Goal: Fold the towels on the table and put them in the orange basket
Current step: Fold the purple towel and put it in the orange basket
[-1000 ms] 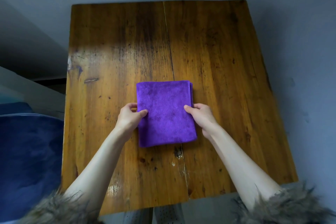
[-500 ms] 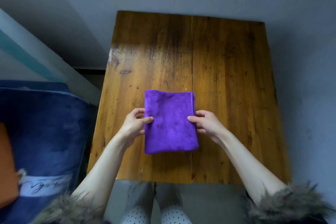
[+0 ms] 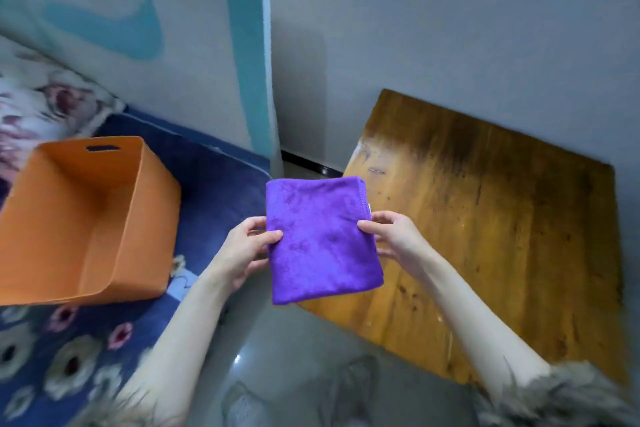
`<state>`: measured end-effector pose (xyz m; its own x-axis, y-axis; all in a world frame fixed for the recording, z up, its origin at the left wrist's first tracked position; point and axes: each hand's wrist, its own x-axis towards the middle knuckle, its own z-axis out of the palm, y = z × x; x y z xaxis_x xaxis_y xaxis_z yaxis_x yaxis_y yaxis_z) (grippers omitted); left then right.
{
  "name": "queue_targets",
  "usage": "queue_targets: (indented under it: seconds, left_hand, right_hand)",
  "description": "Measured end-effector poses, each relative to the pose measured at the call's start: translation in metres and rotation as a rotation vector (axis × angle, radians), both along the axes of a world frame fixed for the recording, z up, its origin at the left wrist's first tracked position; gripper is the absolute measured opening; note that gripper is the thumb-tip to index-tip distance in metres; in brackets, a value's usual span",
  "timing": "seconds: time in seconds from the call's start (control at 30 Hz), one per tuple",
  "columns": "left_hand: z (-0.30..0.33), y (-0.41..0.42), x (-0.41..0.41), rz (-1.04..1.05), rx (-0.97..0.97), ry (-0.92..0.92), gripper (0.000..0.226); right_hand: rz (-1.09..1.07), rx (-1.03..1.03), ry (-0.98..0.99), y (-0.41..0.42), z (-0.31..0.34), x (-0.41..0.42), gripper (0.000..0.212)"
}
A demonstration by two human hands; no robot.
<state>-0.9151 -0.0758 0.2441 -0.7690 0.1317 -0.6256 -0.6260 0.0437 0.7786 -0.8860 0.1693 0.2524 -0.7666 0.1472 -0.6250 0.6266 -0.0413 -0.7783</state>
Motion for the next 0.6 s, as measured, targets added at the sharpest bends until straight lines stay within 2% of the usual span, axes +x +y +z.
queue_targets:
  seconds: [0.13,0.27,0.4,0.6]
  left_hand:
    - [0.009,-0.099,0.005,0.111,0.005,-0.001,0.02]
    - [0.014,-0.193,0.009,0.251,0.006,-0.006,0.023]
    - [0.012,-0.264,0.01,0.36,0.0,-0.04,0.03]
    - [-0.003,-0.332,-0.038,0.522,-0.107,-0.018,0.02]
  right_hand:
    - [0.15,0.027,0.011,-0.098,0.009,-0.023,0.017]
    - [0.264,0.039,0.026,-0.199,0.012,-0.048,0.007]
    - [0.379,0.07,0.037,-0.279,0.015,-0.077,0.014]
    - [0.461,0.094,0.034,-0.37,0.006,-0.144,0.009]
